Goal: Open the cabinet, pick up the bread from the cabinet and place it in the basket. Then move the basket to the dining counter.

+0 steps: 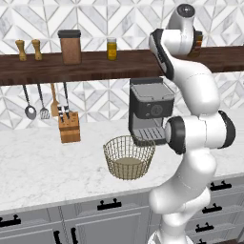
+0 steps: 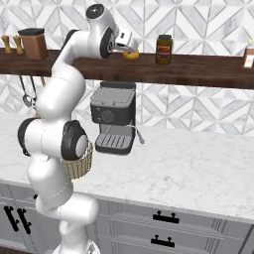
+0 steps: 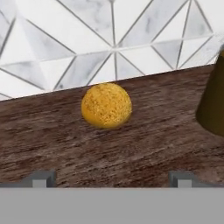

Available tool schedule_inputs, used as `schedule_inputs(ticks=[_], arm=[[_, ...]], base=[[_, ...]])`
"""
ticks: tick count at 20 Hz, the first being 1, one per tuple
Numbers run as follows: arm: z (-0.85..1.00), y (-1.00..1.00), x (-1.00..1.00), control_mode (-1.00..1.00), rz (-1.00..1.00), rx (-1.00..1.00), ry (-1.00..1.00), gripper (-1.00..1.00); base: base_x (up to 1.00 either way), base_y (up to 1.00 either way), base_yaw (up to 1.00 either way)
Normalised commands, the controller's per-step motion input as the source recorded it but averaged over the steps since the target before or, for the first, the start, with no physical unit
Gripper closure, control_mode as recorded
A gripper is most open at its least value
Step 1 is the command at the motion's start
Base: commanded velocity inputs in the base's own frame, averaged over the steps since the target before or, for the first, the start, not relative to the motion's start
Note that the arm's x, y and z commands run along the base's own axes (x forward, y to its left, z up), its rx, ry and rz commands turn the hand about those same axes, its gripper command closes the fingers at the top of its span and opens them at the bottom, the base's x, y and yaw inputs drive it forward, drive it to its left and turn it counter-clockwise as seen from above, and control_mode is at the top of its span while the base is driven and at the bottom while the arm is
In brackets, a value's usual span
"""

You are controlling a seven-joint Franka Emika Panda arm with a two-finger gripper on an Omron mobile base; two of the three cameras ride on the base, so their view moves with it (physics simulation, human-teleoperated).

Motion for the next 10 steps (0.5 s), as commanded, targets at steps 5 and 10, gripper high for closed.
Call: schedule_inputs(ticks=[5,10], arm=[[-0.09,0.00,0.49,-1.00,0.03,0.00,0.00,-1.00],[-0.07,-0.07,0.44,-1.00,0.00,0.00,0.00,-1.00]], base=[[0.00,0.00,0.00],[0.00,0.00,0.00]])
